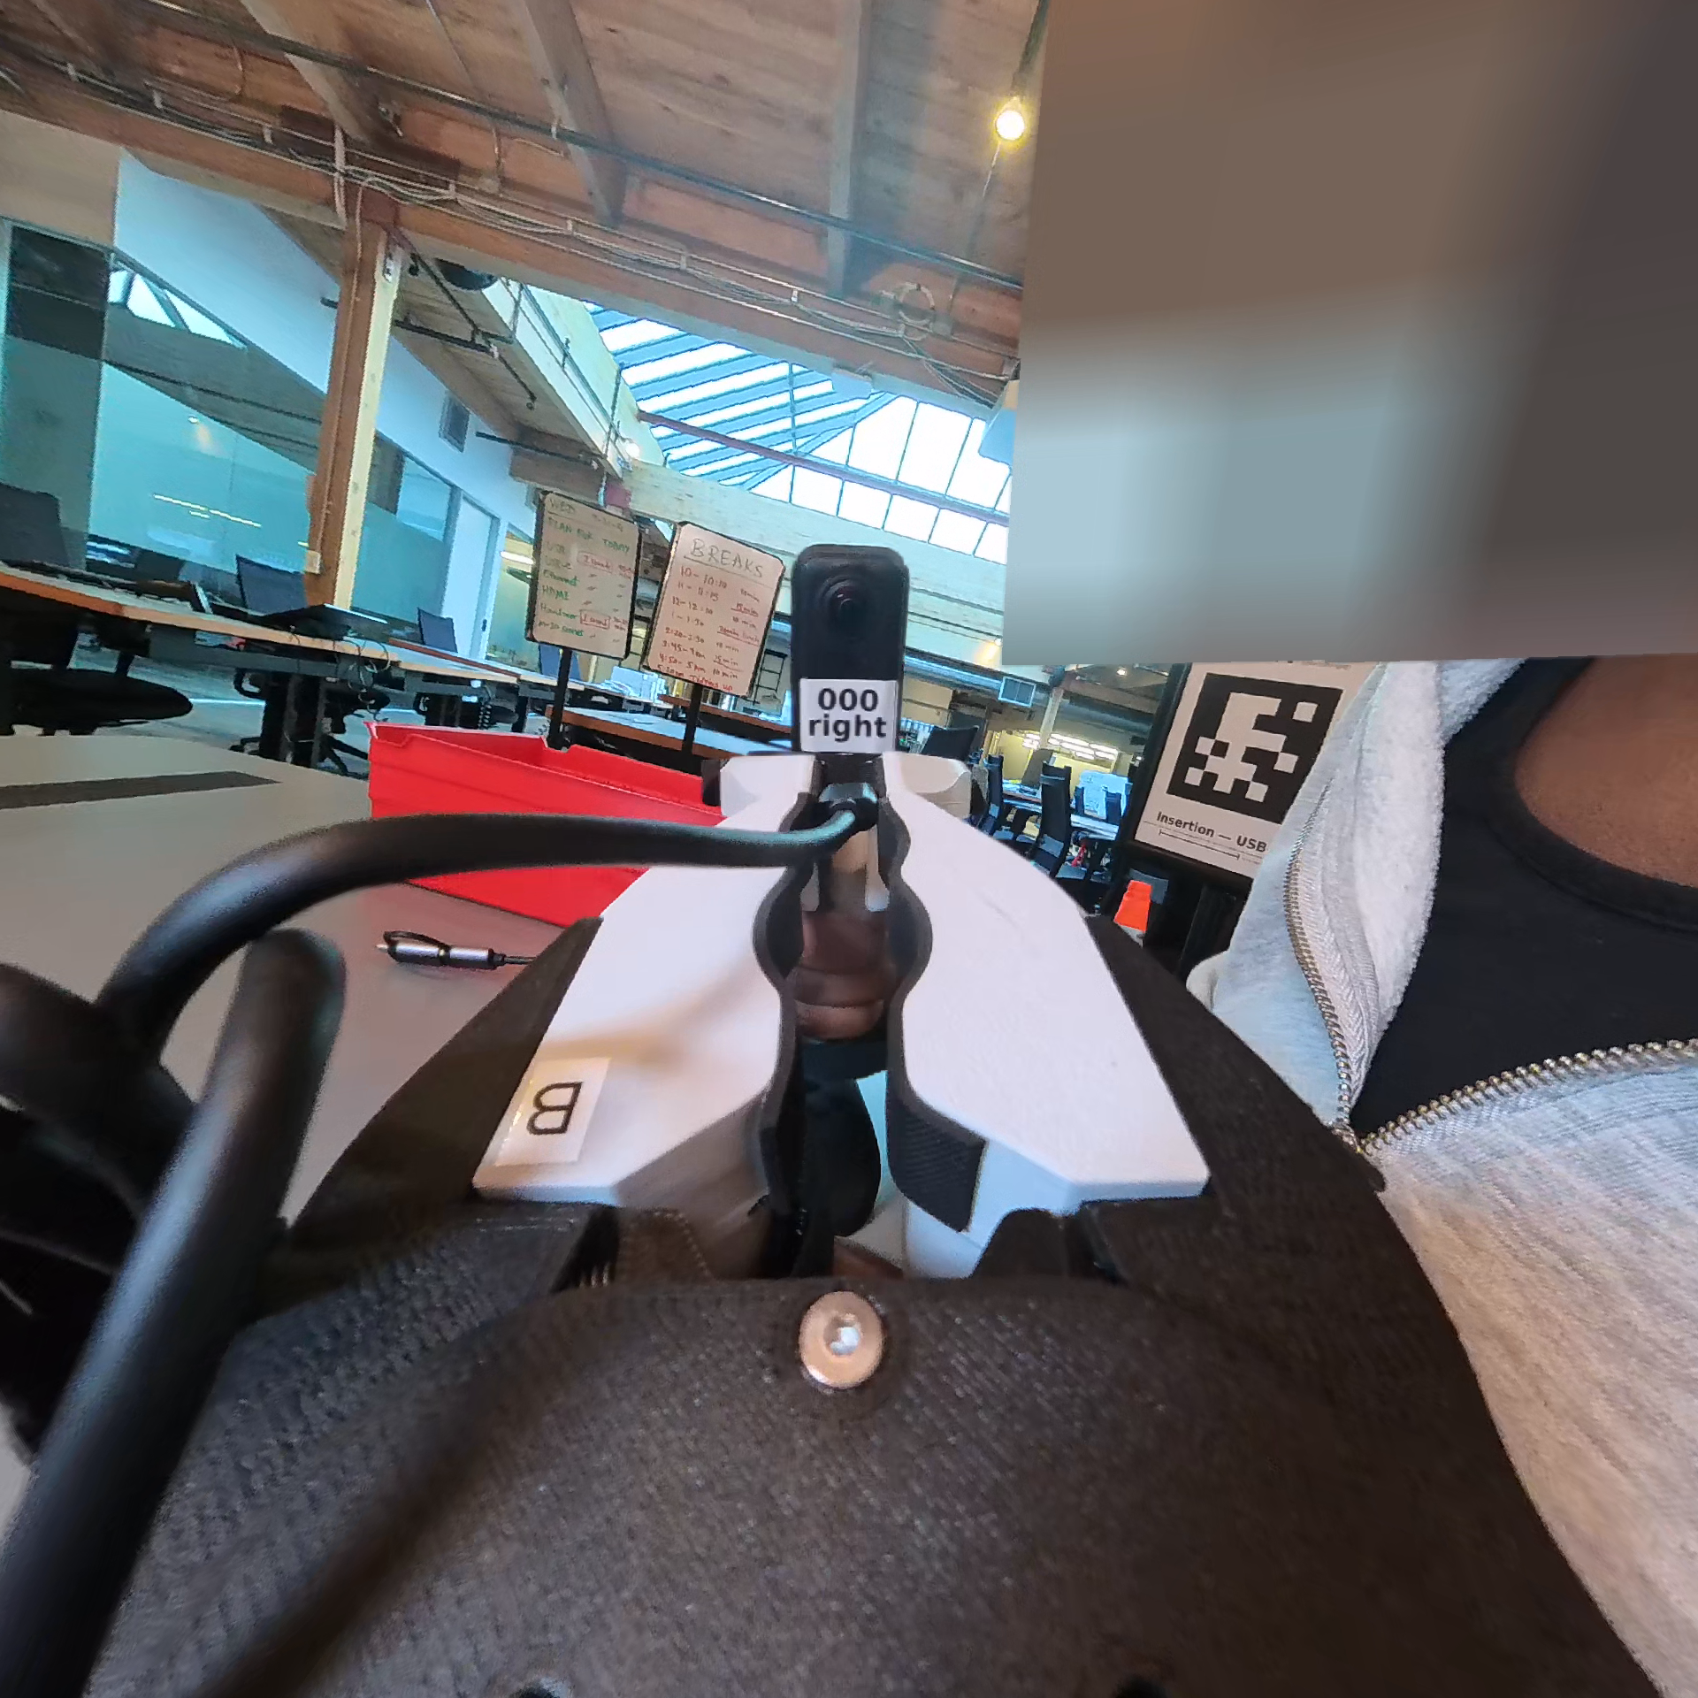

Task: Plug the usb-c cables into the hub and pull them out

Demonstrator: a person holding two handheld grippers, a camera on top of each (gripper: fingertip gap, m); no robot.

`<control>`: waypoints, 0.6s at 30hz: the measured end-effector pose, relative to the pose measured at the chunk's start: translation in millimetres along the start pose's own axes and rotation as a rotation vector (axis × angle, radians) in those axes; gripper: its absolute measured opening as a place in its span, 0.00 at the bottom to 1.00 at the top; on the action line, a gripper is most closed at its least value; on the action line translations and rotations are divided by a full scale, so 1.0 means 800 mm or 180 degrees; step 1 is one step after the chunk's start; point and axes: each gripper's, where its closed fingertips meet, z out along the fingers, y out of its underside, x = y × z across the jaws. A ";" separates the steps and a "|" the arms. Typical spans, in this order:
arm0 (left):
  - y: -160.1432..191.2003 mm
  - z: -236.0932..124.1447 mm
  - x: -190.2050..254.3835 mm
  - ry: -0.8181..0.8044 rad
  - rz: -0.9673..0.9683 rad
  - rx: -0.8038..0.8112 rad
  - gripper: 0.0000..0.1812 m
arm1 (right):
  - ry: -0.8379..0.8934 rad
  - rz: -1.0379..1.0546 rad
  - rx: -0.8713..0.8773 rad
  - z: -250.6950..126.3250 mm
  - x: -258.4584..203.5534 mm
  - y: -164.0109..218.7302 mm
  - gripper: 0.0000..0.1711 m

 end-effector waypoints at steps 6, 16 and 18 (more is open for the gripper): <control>-0.004 -0.002 -0.002 -0.0027 -0.0006 0.0060 0.08 | 0.0093 -0.0119 0.0093 -0.003 0.002 -0.003 0.09; 0.003 0.001 0.000 0.0002 0.0007 -0.0062 0.09 | 0.0031 -0.0195 -0.0137 -0.004 0.000 0.004 0.07; 0.004 0.002 0.000 0.0005 0.0002 -0.0075 0.09 | 0.0023 -0.0210 -0.0170 -0.004 0.000 0.005 0.07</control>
